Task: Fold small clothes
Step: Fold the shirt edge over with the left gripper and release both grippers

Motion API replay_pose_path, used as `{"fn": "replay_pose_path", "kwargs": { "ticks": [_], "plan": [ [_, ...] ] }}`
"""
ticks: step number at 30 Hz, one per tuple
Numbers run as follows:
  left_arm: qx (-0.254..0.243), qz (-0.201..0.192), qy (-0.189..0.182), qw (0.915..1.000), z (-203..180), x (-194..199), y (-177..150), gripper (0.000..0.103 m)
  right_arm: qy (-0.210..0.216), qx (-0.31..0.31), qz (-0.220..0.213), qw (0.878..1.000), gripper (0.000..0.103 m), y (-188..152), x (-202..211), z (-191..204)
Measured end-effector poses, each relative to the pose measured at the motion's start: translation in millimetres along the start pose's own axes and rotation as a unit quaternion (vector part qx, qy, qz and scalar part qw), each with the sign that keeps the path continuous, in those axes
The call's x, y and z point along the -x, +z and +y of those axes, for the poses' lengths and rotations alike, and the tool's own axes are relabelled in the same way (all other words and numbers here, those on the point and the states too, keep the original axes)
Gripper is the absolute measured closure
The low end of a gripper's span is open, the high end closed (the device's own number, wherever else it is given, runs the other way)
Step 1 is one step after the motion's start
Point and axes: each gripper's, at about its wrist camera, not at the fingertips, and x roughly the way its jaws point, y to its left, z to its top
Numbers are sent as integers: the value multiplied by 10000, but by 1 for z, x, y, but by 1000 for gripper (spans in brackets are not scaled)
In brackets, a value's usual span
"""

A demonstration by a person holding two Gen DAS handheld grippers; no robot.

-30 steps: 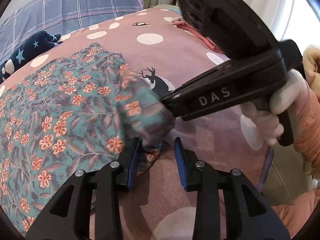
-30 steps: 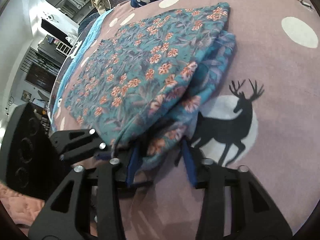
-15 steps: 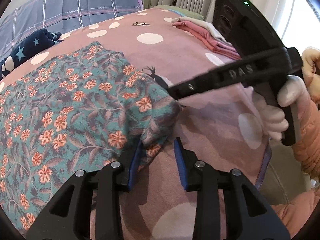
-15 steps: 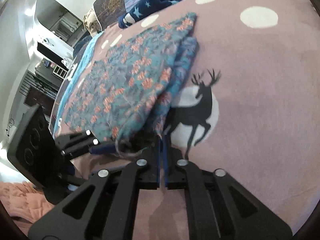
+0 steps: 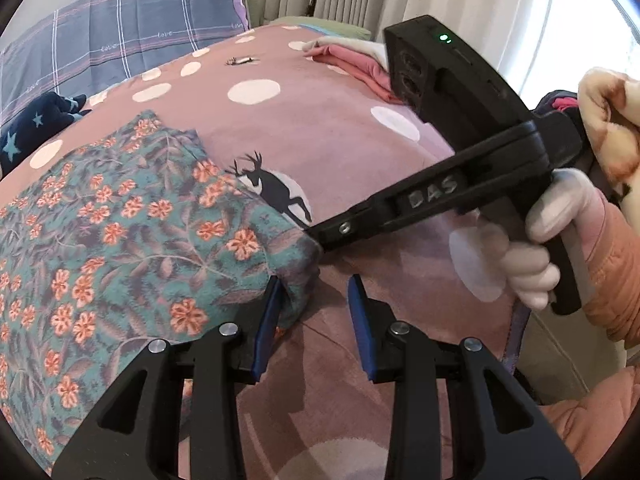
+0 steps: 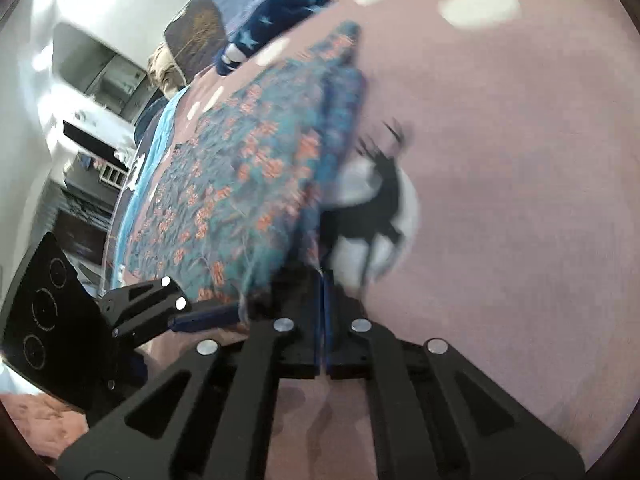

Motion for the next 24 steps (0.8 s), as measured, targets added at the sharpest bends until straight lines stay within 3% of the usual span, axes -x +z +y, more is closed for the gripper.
{"fn": "replay_pose_path", "kwargs": {
  "ticks": [6, 8, 10, 11, 13, 15, 16, 17, 20, 23, 24],
  "plan": [
    [-108, 79, -57, 9999, -3, -4, 2, 68, 79, 32, -420, 9991, 96, 22, 20, -5],
    [-176, 83, -53, 9998, -7, -4, 1, 67, 63, 149, -555, 9983, 79, 39, 19, -2],
    [-191, 87, -43, 9998, -9, -6, 1, 67, 46, 175, -607, 9980, 69, 59, 10, 0],
    [-168, 87, -44, 9998, -8, -6, 1, 67, 102, 179, -560, 9982, 58, 71, 4, 1],
    [-96, 92, -80, 9999, -8, -8, 0, 67, 125, 168, -425, 9989, 49, 91, -15, 2],
    [-79, 98, -105, 9999, -7, -8, 0, 67, 93, 123, -364, 9992, 52, 106, -33, -1],
    [-85, 96, -102, 9999, -7, -8, 0, 67, 120, 92, -412, 9990, 70, 117, -43, -2],
    [-96, 93, -96, 9999, -7, -8, 0, 67, 59, 77, -475, 9988, 97, 123, -47, -1],
    [-65, 67, -137, 9999, -4, -9, -2, 66, -234, 79, -741, 9969, 97, 130, -46, 10],
    [-41, 61, -161, 9998, -3, -9, -3, 65, -918, 635, -831, 9903, 95, 127, -58, 13],
    [-34, 50, -167, 9998, -2, -8, -4, 65, -874, 692, -804, 9905, 95, 126, -60, 9]
  ]
}}
